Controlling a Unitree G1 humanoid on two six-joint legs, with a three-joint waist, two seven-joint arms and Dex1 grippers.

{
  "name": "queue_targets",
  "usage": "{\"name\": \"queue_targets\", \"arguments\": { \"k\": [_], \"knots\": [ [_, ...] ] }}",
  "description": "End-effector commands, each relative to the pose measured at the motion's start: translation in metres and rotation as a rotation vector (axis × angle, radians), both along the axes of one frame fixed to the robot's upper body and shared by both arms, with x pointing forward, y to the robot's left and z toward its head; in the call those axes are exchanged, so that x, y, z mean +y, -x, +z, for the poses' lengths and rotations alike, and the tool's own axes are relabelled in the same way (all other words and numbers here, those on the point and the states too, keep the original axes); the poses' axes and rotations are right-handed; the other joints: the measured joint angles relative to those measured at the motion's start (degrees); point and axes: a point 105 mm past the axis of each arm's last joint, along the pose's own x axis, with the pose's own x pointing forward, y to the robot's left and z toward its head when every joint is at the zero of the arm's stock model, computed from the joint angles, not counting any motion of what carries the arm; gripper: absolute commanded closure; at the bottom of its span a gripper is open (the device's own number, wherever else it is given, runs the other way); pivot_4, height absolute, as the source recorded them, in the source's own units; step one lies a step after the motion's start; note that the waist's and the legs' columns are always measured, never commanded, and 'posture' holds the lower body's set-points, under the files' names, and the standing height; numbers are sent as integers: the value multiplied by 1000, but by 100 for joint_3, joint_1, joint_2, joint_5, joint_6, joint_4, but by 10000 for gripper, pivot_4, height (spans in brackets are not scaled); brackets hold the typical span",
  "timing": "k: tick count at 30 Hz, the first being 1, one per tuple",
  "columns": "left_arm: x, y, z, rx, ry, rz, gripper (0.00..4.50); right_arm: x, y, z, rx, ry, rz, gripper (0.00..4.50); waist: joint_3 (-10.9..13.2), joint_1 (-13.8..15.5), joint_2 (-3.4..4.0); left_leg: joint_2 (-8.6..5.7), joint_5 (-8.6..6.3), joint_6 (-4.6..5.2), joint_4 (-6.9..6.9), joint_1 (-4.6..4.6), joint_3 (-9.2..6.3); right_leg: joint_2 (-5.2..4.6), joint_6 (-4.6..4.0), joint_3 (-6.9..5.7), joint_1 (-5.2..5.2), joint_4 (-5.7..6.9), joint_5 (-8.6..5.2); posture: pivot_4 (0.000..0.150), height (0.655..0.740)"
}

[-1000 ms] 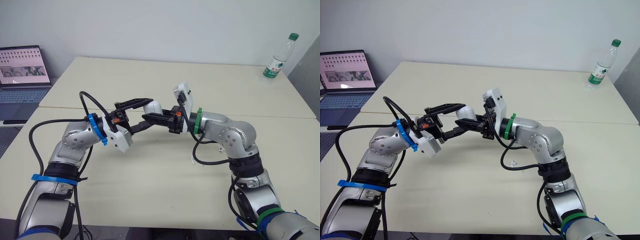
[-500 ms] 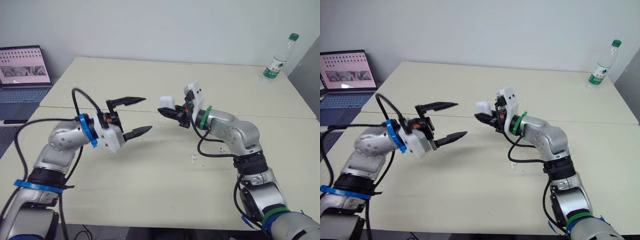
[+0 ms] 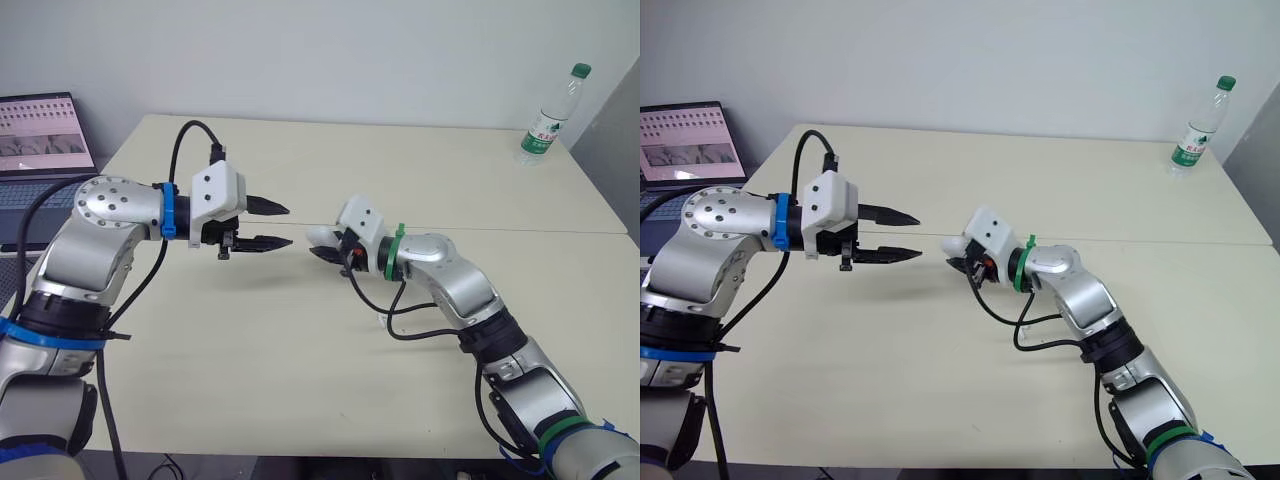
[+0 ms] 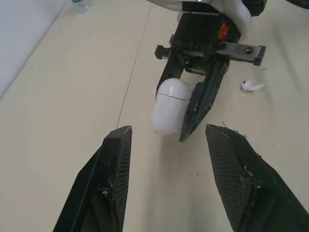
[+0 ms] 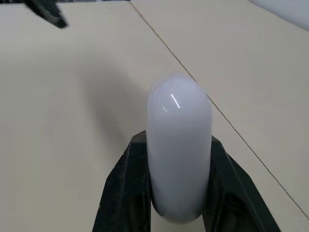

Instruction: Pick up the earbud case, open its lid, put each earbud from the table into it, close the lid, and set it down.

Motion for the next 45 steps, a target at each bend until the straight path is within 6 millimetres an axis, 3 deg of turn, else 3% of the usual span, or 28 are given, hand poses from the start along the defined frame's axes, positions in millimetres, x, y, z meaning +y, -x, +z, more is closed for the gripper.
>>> {"name": "queue_targets", "arguments": {
  "k": [1, 10, 22, 26, 29, 30, 40, 43, 45],
  "knots": [
    [-4, -3, 4, -31, -62, -35, 19029, 10, 6, 23, -125, 4, 58, 36491, 0, 7, 0, 0, 0, 0, 0, -1, -1, 0, 0, -1, -1, -1, 0, 1500, 7400],
    [-15, -19, 1, -54, -122, -51, 19029, 19, 6, 33, -215, 34, 86, 36491, 0, 26, 0, -1, 1, -2, 14, -35, 1, -12, -2, 5, -38, 22, 1, 1500, 7400],
    [-19, -21, -1, -58, -126, -63, 19029, 24, 7, 35, -263, 56, 101, 36491, 0, 26, 0, -4, 0, -1, 66, -40, -2, -17, -2, 10, -40, 72, -1, 1500, 7400],
    [-21, -20, 1, -57, -119, -80, 26629, 26, 7, 36, -279, 63, 110, 36491, 0, 26, 0, -5, 0, -1, 68, -40, -3, -17, -3, 8, -40, 77, -2, 1500, 7400],
    [-24, -18, 3, -57, -112, -96, 36212, 27, 7, 35, -290, 73, 115, 36491, 0, 25, 0, -5, 0, -1, 68, -40, -3, -17, -6, 8, -41, 79, -4, 1500, 7400],
    [-24, -18, 4, -57, -110, -100, 37500, 27, 7, 35, -294, 77, 117, 36491, 0, 25, 0, -5, 0, -1, 68, -40, -3, -17, -7, 8, -41, 79, -4, 1500, 7400],
    [-26, -13, -8, -11, -117, -106, 37498, 24, 5, 30, -320, 115, 126, 36491, 0, 25, 0, -5, 0, -1, 69, -40, -4, -17, -7, 11, -41, 80, -5, 1500, 7400],
    [-23, -16, -7, 14, -72, -66, 37498, 18, 4, 32, -307, 89, 108, 27033, 0, 28, 0, -5, 0, -1, 69, -40, -5, -17, -7, 11, -41, 80, -5, 1500, 7400],
    [-19, -18, -7, 67, 9, -17, 37498, 3, 7, 36, -267, 18, 81, 20317, 0, 29, 0, -5, 0, -1, 71, -41, -6, -18, -7, 11, -40, 80, -5, 1500, 7400]
  ]
}}
